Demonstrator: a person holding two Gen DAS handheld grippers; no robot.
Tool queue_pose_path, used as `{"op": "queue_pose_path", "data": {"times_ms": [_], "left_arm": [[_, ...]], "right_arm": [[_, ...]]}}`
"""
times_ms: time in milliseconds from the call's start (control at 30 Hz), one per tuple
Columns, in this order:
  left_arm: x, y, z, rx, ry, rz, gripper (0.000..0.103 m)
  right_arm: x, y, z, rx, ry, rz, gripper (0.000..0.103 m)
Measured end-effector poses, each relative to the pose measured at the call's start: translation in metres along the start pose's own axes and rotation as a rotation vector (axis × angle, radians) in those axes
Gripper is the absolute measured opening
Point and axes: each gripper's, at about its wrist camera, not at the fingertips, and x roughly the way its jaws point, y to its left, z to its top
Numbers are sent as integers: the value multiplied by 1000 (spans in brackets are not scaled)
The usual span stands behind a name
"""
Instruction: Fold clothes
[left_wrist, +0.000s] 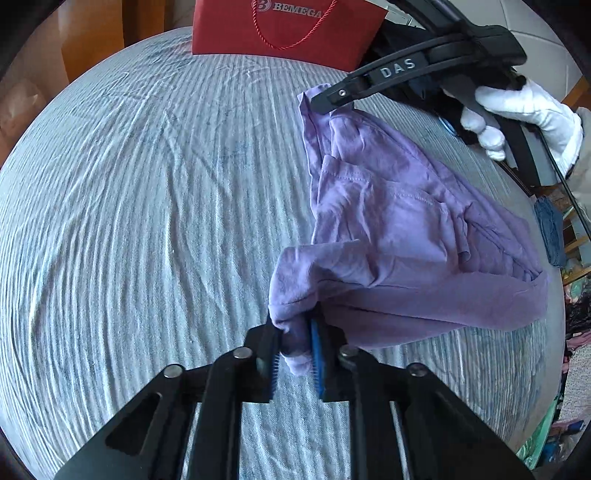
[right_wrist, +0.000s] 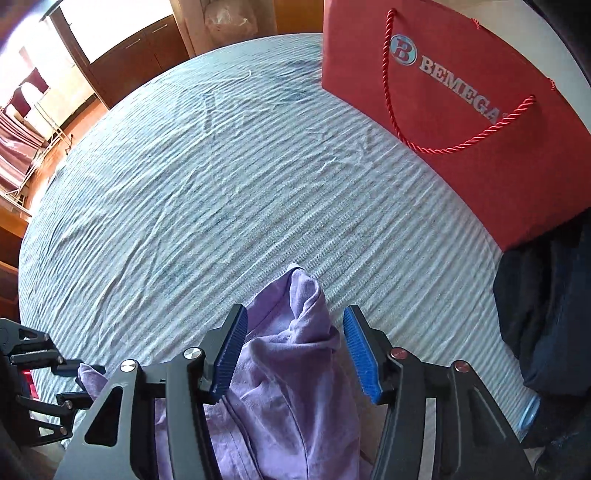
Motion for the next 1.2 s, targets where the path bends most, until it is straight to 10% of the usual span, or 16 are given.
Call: {"op": "queue_pose_path", "data": {"times_ms": [33,333,733,833,867,1200], "left_arm": [[0,-6,0,24,-5,11,5],[-57,-53,3,105,-123,45,4],[-67,-256,2,414,-142,-188,5],[-52,-290,-3,420,-64,-277,27],[-51,-294,-5,415,-54,-290,43],[-70,-235,12,262,-99,-172,52]], "right_arm": [[8,1,1,-7,26,-9,4],[-91,-13,-40,73,-248,32,4],[-171,-121,-291,487,-277,-77,4],[-172,-146,-354,604,-232,-107,16],[-171,-152,-374,649,-218,-112,21],[-163,-127,-491,834,-226,-53,28]]}}
